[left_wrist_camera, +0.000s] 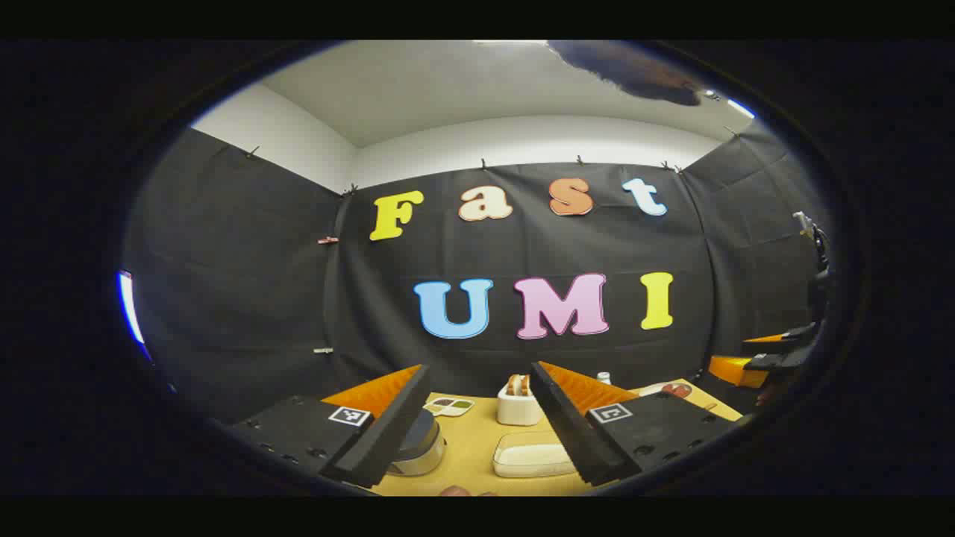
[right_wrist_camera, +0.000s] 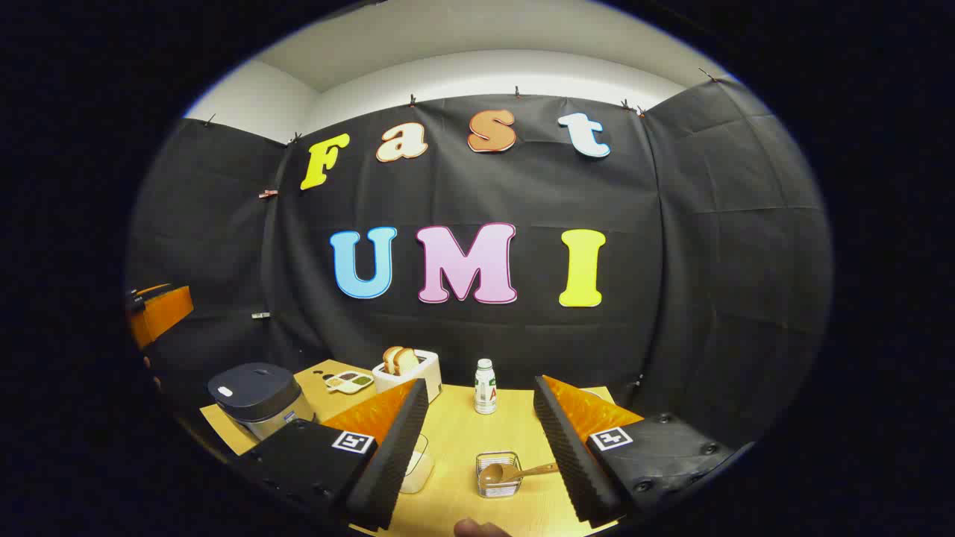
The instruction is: Close the left gripper, press the button to open the rice cooker; take a wooden spoon from the chopstick holder with the right hand, scoop a spoonful of rice and pour it into the rice cooker, then put the wooden spoon back into the chopstick holder.
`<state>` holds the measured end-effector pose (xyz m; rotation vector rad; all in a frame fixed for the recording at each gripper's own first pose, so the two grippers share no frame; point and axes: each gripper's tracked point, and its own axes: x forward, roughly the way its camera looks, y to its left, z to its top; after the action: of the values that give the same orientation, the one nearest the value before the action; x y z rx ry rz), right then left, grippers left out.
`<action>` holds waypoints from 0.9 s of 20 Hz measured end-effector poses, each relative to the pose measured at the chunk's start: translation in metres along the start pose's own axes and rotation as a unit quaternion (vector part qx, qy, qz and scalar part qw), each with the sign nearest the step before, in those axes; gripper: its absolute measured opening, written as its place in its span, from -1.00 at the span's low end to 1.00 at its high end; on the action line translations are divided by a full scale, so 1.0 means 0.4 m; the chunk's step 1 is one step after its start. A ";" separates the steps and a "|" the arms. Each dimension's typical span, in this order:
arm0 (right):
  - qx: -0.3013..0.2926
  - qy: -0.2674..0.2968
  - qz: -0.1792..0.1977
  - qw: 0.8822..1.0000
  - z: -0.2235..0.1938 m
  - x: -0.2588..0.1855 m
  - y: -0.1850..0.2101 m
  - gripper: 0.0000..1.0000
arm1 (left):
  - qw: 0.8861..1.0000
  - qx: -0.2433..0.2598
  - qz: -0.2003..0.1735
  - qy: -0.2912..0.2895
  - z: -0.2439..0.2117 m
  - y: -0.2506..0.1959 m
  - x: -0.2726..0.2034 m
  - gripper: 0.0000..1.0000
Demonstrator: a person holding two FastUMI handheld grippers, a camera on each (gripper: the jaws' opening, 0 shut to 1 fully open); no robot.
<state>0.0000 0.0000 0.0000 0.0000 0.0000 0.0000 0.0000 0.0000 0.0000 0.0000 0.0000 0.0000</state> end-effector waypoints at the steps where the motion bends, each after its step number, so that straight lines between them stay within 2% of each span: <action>1: -0.001 -0.002 0.001 1.000 0.005 -0.003 0.006 0.78 | 1.000 0.000 -0.003 0.002 -0.004 -0.005 0.000 0.82; 5: -0.010 0.001 0.010 1.000 -0.006 -0.005 0.024 0.78 | 1.000 -0.009 -0.015 -0.002 0.001 -0.003 -0.008 0.81; 6: -0.005 0.002 0.011 1.000 -0.006 -0.009 0.026 0.79 | 1.000 -0.018 -0.020 -0.005 0.003 -0.011 -0.010 0.86; 8: 0.012 0.000 0.007 1.000 -0.001 -0.012 0.025 0.78 | 0.999 -0.029 -0.024 -0.006 0.000 -0.007 -0.010 0.82; 18: -0.003 -0.004 -0.003 1.000 -0.001 -0.015 0.058 0.79 | 0.999 -0.040 -0.021 0.008 -0.045 0.049 0.014 0.82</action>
<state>-0.0061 0.0231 -0.0003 -0.0061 -0.0087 -0.0055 0.0056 0.0197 -0.0179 -0.0795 0.0169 -0.0411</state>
